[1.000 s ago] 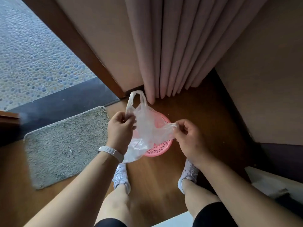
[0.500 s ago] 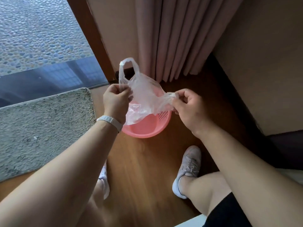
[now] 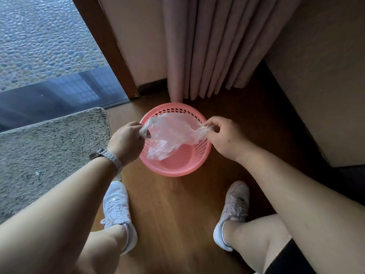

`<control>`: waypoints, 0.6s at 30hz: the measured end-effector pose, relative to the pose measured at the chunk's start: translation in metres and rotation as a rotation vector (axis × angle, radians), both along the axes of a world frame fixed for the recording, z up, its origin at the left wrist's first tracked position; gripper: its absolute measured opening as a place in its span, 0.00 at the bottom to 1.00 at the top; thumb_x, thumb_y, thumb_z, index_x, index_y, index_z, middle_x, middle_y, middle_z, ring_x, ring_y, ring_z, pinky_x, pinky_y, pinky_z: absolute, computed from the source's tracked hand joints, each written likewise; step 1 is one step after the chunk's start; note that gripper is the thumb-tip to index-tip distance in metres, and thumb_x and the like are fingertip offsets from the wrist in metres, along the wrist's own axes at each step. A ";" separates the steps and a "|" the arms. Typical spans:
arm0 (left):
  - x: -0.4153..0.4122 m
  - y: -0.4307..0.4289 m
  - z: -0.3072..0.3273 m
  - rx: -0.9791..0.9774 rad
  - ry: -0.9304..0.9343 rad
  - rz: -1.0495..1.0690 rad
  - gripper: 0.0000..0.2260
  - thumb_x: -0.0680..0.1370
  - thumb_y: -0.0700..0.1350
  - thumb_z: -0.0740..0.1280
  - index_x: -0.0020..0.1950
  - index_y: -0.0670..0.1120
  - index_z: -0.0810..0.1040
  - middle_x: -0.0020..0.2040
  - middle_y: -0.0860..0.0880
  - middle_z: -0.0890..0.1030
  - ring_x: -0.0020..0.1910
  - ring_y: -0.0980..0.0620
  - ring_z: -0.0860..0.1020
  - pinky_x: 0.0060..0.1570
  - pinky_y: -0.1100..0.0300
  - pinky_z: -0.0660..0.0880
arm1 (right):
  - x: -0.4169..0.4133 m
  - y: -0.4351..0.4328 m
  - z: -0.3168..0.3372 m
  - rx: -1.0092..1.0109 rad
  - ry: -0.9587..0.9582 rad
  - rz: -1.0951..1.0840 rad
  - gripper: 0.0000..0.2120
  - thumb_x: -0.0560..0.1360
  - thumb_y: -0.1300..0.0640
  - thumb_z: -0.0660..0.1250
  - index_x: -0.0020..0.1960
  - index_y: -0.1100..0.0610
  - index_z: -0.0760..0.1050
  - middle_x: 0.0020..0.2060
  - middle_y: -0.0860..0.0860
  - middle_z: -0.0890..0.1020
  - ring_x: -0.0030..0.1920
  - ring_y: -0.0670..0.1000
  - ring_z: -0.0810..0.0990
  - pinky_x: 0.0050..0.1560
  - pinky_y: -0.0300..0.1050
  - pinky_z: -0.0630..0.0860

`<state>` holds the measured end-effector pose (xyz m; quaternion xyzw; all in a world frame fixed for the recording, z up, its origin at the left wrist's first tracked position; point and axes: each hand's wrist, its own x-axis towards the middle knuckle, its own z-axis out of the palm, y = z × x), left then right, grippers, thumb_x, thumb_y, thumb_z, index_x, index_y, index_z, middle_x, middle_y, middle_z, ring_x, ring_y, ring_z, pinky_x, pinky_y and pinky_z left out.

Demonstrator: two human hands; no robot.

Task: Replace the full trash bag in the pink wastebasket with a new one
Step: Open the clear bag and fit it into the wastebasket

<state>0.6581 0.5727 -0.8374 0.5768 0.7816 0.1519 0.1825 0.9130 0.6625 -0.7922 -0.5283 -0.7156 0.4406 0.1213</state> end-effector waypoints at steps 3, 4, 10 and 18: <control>-0.006 0.001 -0.019 -0.145 0.054 -0.047 0.13 0.75 0.39 0.61 0.48 0.48 0.85 0.52 0.48 0.81 0.47 0.43 0.80 0.46 0.54 0.77 | -0.003 0.014 -0.017 -0.039 -0.082 0.033 0.08 0.79 0.59 0.60 0.51 0.52 0.77 0.49 0.48 0.80 0.45 0.46 0.79 0.34 0.31 0.73; -0.005 0.000 -0.024 -0.187 0.065 -0.067 0.13 0.75 0.40 0.61 0.50 0.49 0.85 0.53 0.48 0.81 0.48 0.43 0.80 0.47 0.53 0.77 | -0.002 0.018 -0.023 -0.056 -0.108 0.037 0.08 0.79 0.60 0.59 0.51 0.53 0.77 0.51 0.49 0.80 0.46 0.46 0.80 0.35 0.32 0.74; 0.010 0.001 -0.038 -0.249 0.084 -0.243 0.12 0.75 0.39 0.62 0.52 0.47 0.84 0.54 0.47 0.79 0.53 0.43 0.78 0.52 0.49 0.77 | 0.009 0.022 -0.053 -0.145 -0.295 0.115 0.09 0.79 0.61 0.59 0.51 0.49 0.74 0.55 0.50 0.78 0.48 0.49 0.77 0.37 0.36 0.73; 0.011 -0.004 -0.021 -0.299 0.041 -0.247 0.27 0.65 0.51 0.68 0.64 0.48 0.73 0.60 0.47 0.76 0.58 0.44 0.74 0.58 0.49 0.74 | 0.019 0.017 -0.045 -0.122 -0.273 0.199 0.12 0.77 0.66 0.57 0.48 0.52 0.75 0.56 0.51 0.75 0.51 0.52 0.76 0.46 0.39 0.75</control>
